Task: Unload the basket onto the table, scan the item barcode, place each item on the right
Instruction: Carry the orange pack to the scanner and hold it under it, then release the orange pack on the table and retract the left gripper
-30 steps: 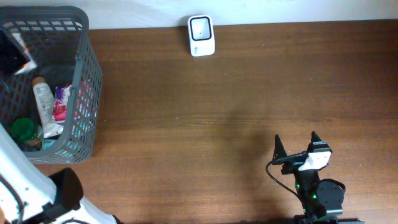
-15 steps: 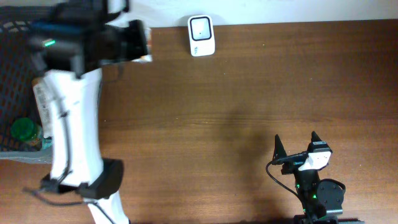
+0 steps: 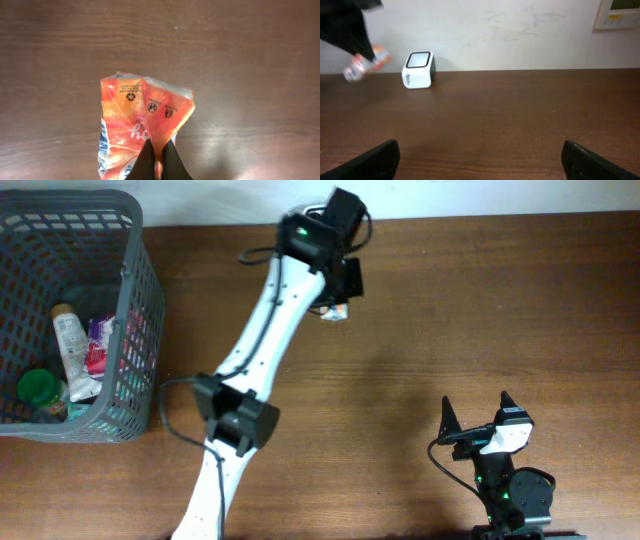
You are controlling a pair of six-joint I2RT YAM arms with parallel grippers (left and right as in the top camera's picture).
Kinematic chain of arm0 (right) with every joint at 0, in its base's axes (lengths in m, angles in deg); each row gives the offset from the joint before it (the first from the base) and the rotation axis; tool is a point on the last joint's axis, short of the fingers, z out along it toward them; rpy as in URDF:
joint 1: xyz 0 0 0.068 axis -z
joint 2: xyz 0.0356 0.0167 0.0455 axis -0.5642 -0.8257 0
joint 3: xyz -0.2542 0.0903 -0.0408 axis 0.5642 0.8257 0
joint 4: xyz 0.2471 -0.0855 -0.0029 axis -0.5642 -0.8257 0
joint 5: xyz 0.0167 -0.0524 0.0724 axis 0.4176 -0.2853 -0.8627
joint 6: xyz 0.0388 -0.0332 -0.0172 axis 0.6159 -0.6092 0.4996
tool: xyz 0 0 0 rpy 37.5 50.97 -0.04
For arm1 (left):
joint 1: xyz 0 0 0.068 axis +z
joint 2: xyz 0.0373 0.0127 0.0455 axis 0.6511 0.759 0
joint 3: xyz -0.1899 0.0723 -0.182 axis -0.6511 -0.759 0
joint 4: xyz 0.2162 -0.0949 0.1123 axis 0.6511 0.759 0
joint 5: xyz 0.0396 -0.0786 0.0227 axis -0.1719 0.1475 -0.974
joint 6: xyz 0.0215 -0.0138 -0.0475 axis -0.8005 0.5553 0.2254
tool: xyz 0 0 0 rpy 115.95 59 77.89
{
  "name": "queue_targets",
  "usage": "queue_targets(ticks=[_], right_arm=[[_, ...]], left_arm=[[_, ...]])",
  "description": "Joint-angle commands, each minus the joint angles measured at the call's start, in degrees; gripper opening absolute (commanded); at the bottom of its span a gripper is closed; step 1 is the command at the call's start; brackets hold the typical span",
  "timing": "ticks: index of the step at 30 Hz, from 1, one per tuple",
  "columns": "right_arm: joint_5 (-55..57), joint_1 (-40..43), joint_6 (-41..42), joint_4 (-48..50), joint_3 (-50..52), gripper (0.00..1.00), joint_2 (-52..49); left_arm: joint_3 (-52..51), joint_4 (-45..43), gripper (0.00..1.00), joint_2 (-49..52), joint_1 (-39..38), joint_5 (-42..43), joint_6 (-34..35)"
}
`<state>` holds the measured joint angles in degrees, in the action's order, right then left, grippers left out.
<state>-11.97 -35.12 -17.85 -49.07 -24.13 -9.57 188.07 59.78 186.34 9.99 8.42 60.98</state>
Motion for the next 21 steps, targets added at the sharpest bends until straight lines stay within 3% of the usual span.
queue_targets(ticks=[1,7,8,10,11,14,17,21], right_arm=[[0.09,0.42,0.48,-0.02,0.50,0.98,0.33],[0.09,0.42,0.48,-0.02,0.50,0.99,0.33],[0.09,0.42,0.48,-0.02,0.50,0.99,0.33],[0.09,0.42,0.48,-0.02,0.50,0.99,0.33],[0.09,0.42,0.48,-0.02,0.50,0.99,0.33],[0.09,0.42,0.48,0.00,0.50,0.99,0.33],[0.09,0.42,0.48,-0.02,0.50,0.99,0.33],[0.09,0.42,0.48,0.00,0.50,0.98,0.33]], left_arm=[[0.00,-1.55,0.00,4.94,-1.53,-2.54,2.95],[0.00,-2.93,0.01,11.04,-3.87,-2.54,2.95],[0.00,-3.26,0.06,11.63,-4.28,-2.54,2.95],[0.00,-3.74,0.34,12.35,-4.74,-2.54,2.93],[0.00,-4.09,0.43,12.41,-4.85,-2.51,2.93],[0.44,-4.07,0.47,12.09,-4.87,-2.21,2.56],[4.74,-2.12,0.50,10.19,-3.45,1.18,-4.07],[13.84,3.76,0.52,4.31,-0.22,0.92,-4.09]])
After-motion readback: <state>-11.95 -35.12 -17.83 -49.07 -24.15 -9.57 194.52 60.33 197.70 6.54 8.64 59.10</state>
